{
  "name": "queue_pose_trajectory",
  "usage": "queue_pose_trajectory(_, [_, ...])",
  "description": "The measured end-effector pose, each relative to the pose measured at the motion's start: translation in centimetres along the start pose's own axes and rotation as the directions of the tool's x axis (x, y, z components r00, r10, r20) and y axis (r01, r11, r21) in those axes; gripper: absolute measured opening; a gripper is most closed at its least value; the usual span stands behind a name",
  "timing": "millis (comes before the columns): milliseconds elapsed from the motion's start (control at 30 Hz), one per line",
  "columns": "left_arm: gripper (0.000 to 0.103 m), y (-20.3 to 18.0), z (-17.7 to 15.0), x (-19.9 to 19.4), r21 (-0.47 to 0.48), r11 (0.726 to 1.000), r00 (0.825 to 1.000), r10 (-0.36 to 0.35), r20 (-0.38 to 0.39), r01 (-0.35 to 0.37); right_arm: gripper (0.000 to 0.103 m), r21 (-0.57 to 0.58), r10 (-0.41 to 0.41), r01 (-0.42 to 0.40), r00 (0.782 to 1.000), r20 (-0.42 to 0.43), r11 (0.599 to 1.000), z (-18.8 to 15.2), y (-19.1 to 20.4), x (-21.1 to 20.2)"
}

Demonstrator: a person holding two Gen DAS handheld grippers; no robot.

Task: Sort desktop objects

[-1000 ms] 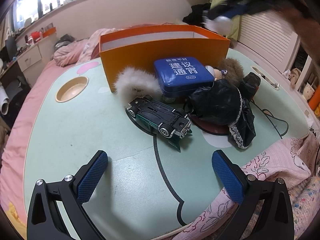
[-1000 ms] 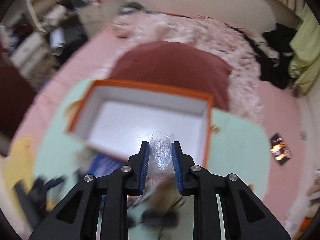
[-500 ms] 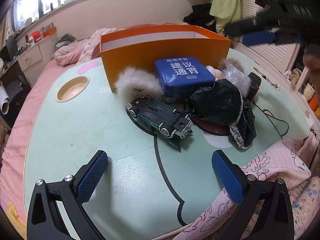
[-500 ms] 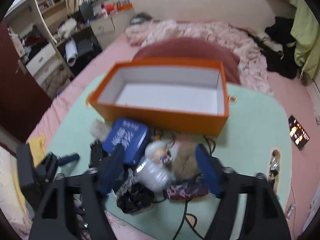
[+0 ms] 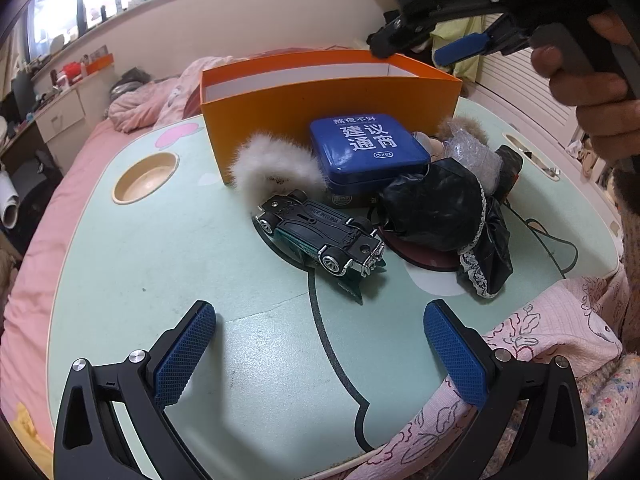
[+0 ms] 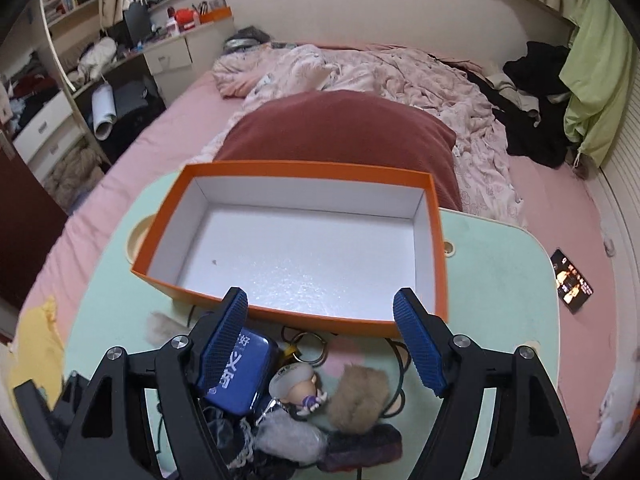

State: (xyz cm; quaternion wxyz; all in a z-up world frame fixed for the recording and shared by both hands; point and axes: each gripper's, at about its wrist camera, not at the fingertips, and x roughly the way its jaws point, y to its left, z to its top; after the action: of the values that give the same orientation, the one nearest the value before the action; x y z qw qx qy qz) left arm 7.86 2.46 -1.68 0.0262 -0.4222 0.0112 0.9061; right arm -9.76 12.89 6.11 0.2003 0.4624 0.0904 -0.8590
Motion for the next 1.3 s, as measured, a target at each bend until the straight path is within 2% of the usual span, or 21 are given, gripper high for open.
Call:
queue_pose_trajectory(333, [0.103, 0.0, 0.0, 0.0, 0.0, 1.0, 1.0, -0.001, 0.0, 0.001, 0.076, -0.034, -0.029, 0.028, 1.0, -0.009, 0.999, -0.9, 0.6, 0.6])
queue_pose_trajectory(467, [0.103, 0.0, 0.0, 0.0, 0.0, 1.0, 1.0, -0.001, 0.001, 0.001, 0.076, -0.027, -0.003, 0.003, 1.0, 0.004, 1.0, -1.7, 0.4, -0.5])
queue_pose_trajectory(533, [0.103, 0.0, 0.0, 0.0, 0.0, 1.0, 1.0, -0.001, 0.001, 0.001, 0.076, -0.02, 0.028, -0.027, 0.999, 0.046, 0.999, -2.3, 0.5, -2.1])
queue_pose_trajectory(633, [0.103, -0.1, 0.0, 0.1, -0.001, 1.0, 1.0, 0.0, 0.001, 0.0, 0.076, -0.038, 0.091, -0.087, 0.985, 0.143, 0.996, -4.4, 0.6, -5.2])
queue_pose_trajectory(700, [0.103, -0.1, 0.1, 0.1, -0.001, 1.0, 1.0, 0.0, 0.001, 0.0, 0.076, -0.081, 0.102, -0.089, 0.981, 0.168, 0.993, -6.4, 1.1, -6.3])
queue_pose_trajectory(833, [0.103, 0.0, 0.1, 0.1, 0.0, 1.0, 1.0, 0.0, 0.001, 0.0, 0.076, -0.141, 0.079, -0.057, 0.985, 0.152, 0.988, -11.3, 1.1, -6.1])
queue_pose_trajectory(967, [0.103, -0.1, 0.1, 0.1, 0.0, 1.0, 1.0, -0.001, 0.001, 0.001, 0.076, -0.08, 0.046, -0.038, 0.993, 0.105, 0.996, -15.2, -1.0, -4.2])
queue_pose_trajectory(1133, [0.103, 0.0, 0.0, 0.1, 0.001, 1.0, 1.0, -0.001, 0.001, 0.001, 0.076, -0.017, -0.015, 0.017, 0.996, 0.084, 1.0, -16.7, -2.9, -1.8])
queue_pose_trajectory(1233, [0.103, 0.1, 0.1, 0.1, -0.001, 1.0, 1.0, -0.001, 0.001, 0.001, 0.08, -0.02, -0.057, 0.06, 0.99, 0.131, 0.998, -17.3, -2.5, -1.5])
queue_pose_trajectory(1267, [0.103, 0.2, 0.1, 0.1, -0.002, 1.0, 1.0, 0.001, 0.002, -0.001, 0.086, -0.011, -0.069, 0.071, 0.985, 0.159, 0.997, -17.4, -2.4, -1.6])
queue_pose_trajectory(1300, [0.103, 0.2, 0.1, 0.1, -0.003, 1.0, 1.0, 0.002, 0.003, -0.002, 0.097, 0.0, -0.072, 0.073, 0.983, 0.169, 0.997, -17.5, -2.4, -1.5])
